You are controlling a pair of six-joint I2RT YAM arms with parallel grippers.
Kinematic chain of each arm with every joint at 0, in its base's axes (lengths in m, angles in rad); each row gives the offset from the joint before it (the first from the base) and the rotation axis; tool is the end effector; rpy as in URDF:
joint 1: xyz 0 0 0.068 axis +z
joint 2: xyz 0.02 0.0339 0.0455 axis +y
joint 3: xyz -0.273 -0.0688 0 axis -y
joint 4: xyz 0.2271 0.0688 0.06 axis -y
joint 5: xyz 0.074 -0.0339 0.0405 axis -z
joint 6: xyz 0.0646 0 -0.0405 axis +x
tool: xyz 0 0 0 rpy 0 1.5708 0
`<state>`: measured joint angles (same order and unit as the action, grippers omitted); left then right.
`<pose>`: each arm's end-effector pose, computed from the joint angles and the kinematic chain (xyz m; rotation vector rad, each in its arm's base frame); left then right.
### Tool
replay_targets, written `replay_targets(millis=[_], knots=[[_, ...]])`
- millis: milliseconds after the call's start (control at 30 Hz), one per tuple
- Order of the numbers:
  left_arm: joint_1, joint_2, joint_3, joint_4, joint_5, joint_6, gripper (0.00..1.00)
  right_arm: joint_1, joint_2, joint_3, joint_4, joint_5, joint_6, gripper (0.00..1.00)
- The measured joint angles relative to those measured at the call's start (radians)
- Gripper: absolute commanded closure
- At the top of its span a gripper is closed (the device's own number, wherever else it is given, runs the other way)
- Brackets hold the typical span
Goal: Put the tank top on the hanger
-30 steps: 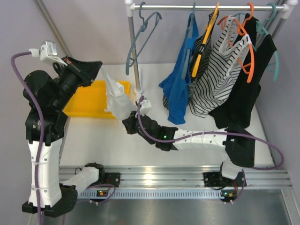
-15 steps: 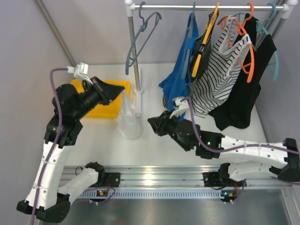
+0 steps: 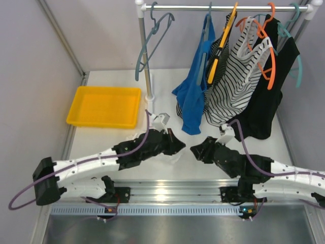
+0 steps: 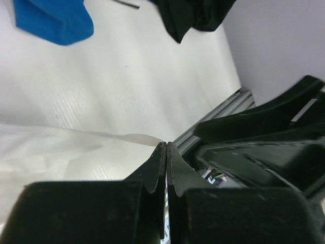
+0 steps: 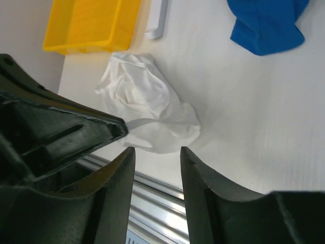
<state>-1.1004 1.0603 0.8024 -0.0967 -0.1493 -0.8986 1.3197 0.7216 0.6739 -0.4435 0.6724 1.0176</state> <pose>0.1222 -0.2192 0.3039 0.1033 2.1107 -1.1504 0.0774 0.1397 0.2842 0.1132 2.0422 0.8300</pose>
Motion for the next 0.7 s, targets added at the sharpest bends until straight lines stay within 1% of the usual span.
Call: replay_targets(millis=[100,133,167,200,300,333,433,567,700], knots=[[-0.043,0.134,-0.017,0.087,-0.026,-0.039,1.0,0.0,-0.106,-0.043,-0.117,0.021,0.086,0.53],[-0.051,0.171,-0.017,0.108,-0.028,-0.048,0.96,0.0,-0.144,-0.049,-0.143,0.026,0.102,0.52],[-0.06,0.211,-0.018,0.133,-0.028,-0.056,0.92,0.0,-0.168,-0.055,-0.169,0.033,0.125,0.48],[-0.065,0.234,-0.018,0.148,-0.027,-0.064,0.81,0.0,-0.177,-0.058,-0.185,0.037,0.141,0.48],[-0.084,0.291,-0.018,0.181,-0.027,-0.074,0.62,0.0,-0.172,-0.066,-0.225,0.038,0.18,0.45],[-0.088,0.297,-0.018,0.18,-0.029,-0.075,0.51,0.0,-0.164,-0.072,-0.233,0.038,0.188,0.45],[-0.091,0.287,-0.018,0.176,-0.055,-0.067,0.39,0.0,-0.116,-0.087,-0.24,0.033,0.217,0.45],[-0.087,0.239,-0.018,0.12,-0.116,-0.045,0.36,0.0,-0.074,-0.12,-0.229,0.025,0.245,0.46],[-0.073,0.166,-0.017,0.018,-0.18,-0.037,0.38,0.0,-0.031,-0.159,-0.201,0.005,0.262,0.46]])
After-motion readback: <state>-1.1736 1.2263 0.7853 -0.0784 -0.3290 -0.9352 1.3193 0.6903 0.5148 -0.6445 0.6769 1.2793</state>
